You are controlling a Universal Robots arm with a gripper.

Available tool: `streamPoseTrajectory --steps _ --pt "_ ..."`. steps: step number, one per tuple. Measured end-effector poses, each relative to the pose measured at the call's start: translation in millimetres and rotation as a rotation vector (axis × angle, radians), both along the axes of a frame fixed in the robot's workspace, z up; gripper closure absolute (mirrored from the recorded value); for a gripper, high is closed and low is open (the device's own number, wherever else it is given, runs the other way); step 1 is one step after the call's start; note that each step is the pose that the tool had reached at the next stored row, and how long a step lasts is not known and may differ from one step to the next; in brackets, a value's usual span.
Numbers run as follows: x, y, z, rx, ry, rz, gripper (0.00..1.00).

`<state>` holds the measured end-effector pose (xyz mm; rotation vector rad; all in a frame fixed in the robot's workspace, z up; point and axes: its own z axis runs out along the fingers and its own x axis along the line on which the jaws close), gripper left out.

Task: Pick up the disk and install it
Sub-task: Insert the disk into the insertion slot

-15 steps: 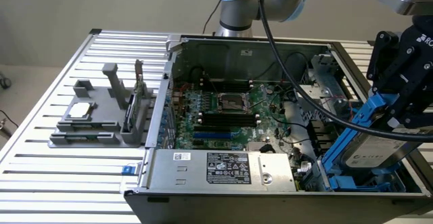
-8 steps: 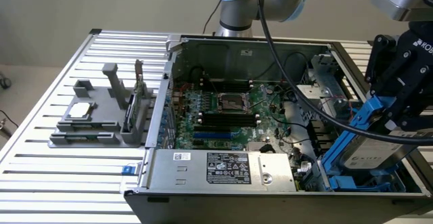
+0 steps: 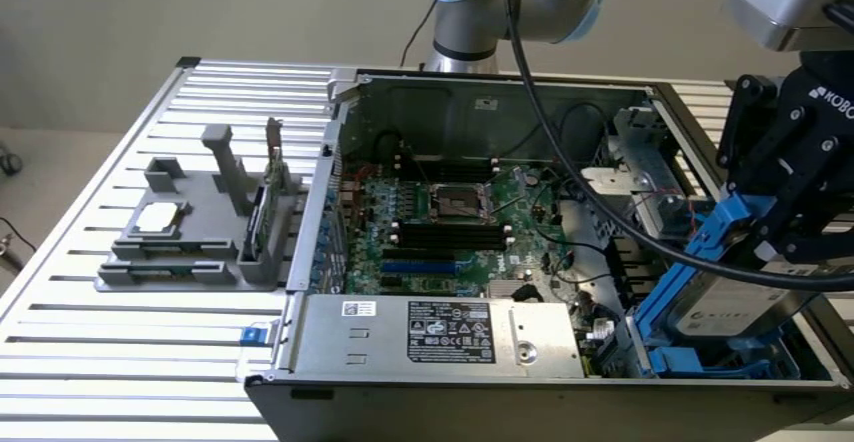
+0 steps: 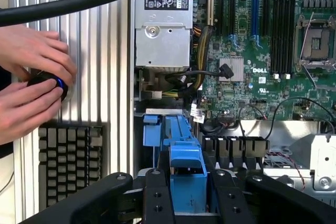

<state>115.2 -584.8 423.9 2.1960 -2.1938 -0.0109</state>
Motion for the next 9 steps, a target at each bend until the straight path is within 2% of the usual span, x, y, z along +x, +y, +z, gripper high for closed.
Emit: streamPoseTrajectory --steps 9 --pt "0.0 1.0 -1.2 0.0005 -0.0001 -0.002 0.67"
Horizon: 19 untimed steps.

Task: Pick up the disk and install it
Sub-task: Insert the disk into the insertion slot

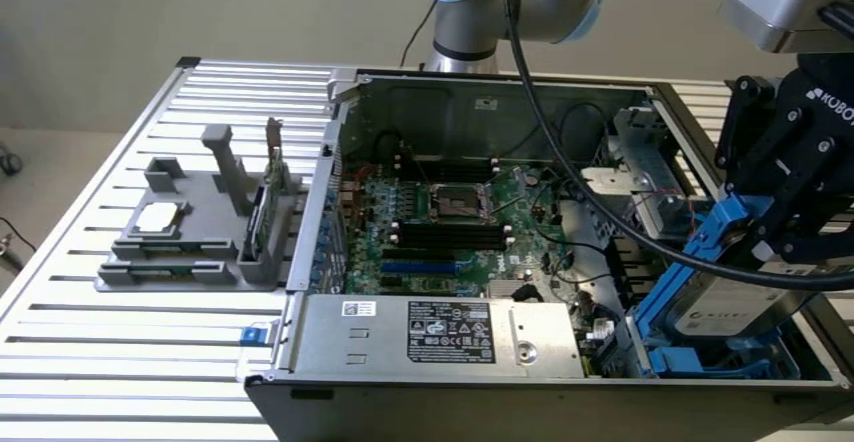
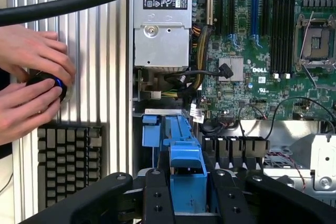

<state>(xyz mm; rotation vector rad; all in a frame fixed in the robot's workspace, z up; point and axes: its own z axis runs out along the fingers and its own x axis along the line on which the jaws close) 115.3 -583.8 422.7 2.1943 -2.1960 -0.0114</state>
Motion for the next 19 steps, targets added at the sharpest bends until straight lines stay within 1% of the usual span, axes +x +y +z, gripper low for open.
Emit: streamPoseTrajectory --steps 4,8,15,19 --pt "0.0 1.4 0.1 -0.0001 0.0 0.0 0.67" --pt "0.0 1.7 -0.8 0.0 -0.0007 0.0 0.67" --pt "-0.1 1.7 -6.7 0.0 -0.0048 0.0 0.67" --pt "-0.8 1.7 -10.9 0.0002 -0.01 0.0 0.67"
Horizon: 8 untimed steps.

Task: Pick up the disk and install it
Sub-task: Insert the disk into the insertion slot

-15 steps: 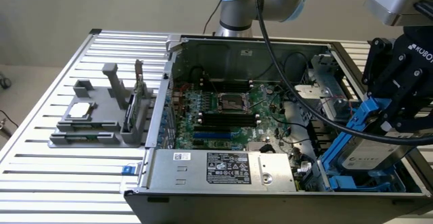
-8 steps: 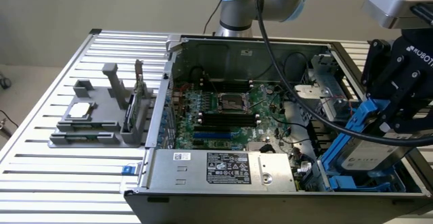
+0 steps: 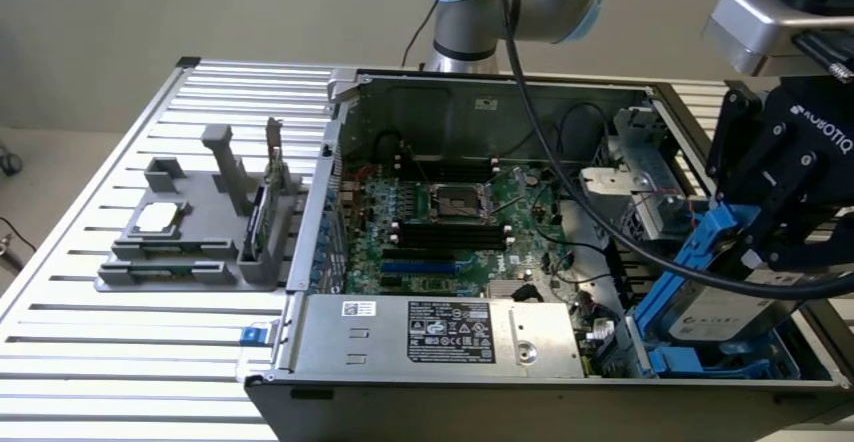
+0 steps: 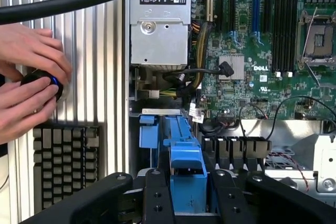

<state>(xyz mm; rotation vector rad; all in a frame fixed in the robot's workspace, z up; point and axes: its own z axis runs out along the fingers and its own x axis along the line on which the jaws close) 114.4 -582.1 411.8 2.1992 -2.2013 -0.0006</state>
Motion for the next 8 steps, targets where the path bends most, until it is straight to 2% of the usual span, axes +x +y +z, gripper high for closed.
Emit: streamPoseTrajectory --steps 7,8 --pt "-1.0 0.0 -5.3 0.0 -0.0082 0.0 0.66" --pt "-1.1 0.0 -6.0 0.0 -0.0089 0.0 0.59"
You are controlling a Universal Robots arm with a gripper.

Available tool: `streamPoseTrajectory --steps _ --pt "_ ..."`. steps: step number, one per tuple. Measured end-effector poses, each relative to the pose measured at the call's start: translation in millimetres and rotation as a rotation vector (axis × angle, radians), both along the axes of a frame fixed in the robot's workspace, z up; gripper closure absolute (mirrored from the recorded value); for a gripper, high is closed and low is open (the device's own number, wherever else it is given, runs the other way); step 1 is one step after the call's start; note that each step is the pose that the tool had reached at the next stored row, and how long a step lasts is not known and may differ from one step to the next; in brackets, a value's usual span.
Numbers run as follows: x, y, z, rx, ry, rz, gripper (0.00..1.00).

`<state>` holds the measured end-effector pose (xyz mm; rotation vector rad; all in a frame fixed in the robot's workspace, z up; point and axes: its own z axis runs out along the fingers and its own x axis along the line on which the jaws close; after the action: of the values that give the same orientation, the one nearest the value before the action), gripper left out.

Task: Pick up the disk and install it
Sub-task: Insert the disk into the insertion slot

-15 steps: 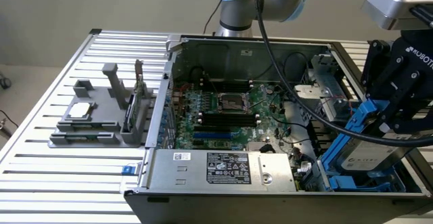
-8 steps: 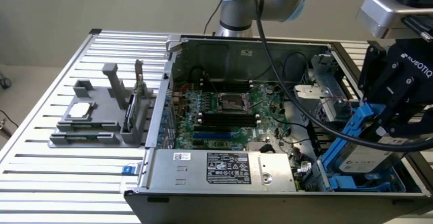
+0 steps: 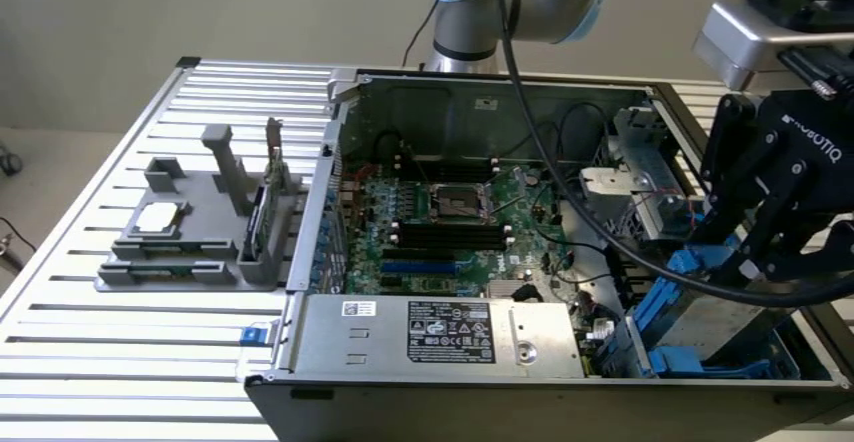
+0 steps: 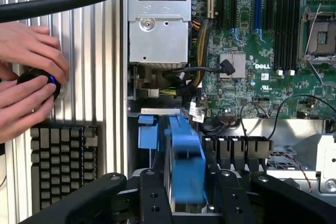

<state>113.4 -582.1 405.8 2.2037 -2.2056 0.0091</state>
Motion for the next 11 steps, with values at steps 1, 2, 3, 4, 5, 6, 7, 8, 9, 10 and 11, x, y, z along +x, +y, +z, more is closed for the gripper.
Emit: streamPoseTrajectory --steps 1,2,3,4,5,6,7,8,9,10,11 --pt "-0.1 0.0 -0.7 -0.0001 -0.0007 0.0 0.59" --pt "-0.2 0.0 -1.4 0.0 -0.0012 0.0 0.59" --pt "-0.1 0.0 -2.0 -0.0003 -0.0018 0.0 0.59" --pt "-0.2 0.0 -2.7 -0.0001 -0.0022 0.0 0.59" --pt "-0.2 0.0 -2.9 -0.0002 -0.0023 0.0 0.59" --pt "-0.2 0.0 -2.9 -0.0003 -0.0024 0.0 0.59" --pt "-0.2 0.1 -3.1 -0.0001 -0.0024 0.0 0.59" --pt "-0.2 0.4 -3.2 0.0001 -0.0024 0.0 0.59" --pt "0.1 0.5 -3.1 0.0 -0.0024 0.0 0.59" --pt "0.9 0.6 -3.1 -0.0001 -0.0024 0.0 0.59" --pt "2.0 0.6 -3.0 -0.0002 -0.0025 0.0 0.59"
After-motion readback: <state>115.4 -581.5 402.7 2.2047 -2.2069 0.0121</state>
